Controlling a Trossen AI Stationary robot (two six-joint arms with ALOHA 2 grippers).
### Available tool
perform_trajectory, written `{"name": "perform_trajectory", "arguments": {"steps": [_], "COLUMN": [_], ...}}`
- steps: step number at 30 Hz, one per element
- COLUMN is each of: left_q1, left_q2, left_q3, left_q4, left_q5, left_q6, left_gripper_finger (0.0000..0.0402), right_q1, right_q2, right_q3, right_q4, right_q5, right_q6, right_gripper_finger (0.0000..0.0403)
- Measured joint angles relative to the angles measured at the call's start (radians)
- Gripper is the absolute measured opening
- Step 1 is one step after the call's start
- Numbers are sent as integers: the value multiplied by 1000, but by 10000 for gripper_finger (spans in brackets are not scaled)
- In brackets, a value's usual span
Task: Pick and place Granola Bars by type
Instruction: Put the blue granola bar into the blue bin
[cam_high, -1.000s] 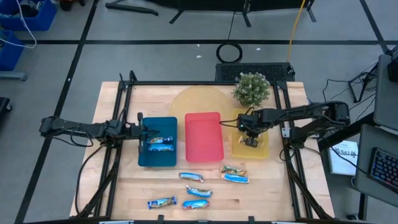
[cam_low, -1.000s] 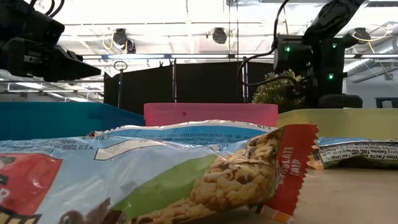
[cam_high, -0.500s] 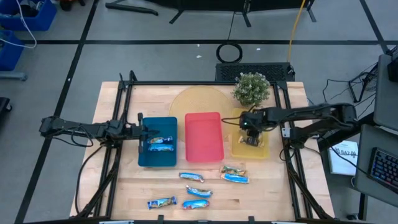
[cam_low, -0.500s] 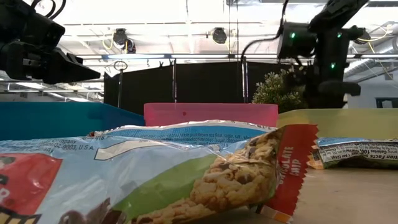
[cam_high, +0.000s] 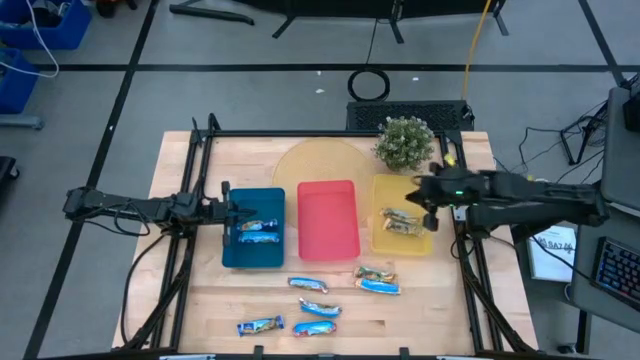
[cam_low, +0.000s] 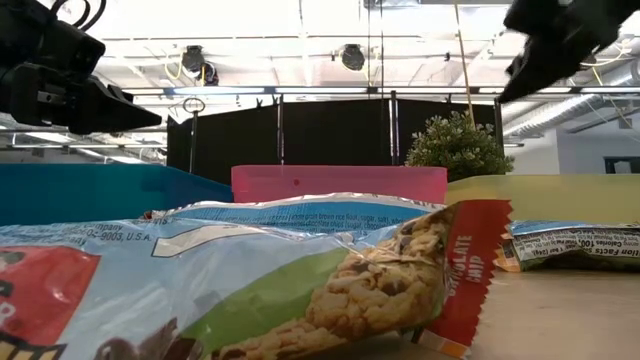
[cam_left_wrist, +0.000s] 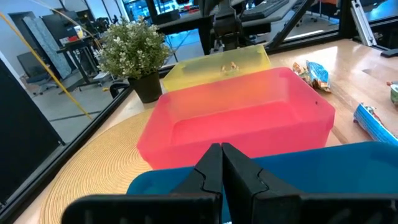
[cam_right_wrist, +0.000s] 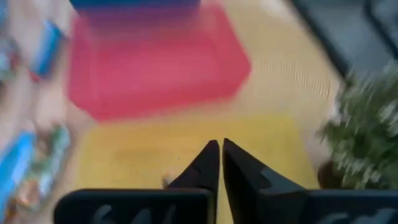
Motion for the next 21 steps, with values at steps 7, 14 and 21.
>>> {"name": "perform_trajectory", "arguments": {"steps": [7,14,21], "left_q1": [0,0,0], "left_q2": [0,0,0], "left_q3": [0,0,0], "left_q4": [8,34,37], "left_q5": [-1,-12,-57], "left_q6": [45,26,28], "left_gripper_finger": [10,10,10], "right_q1": [4,2,3], "right_q2": [-216,-377,-498], "right_q3": [-130,-325,-384], "right_q4": [216,413,546], "right_q5": [-37,-105,-182], "right_q6": [-77,-148,-142], "right_gripper_finger": [2,1,1]}}
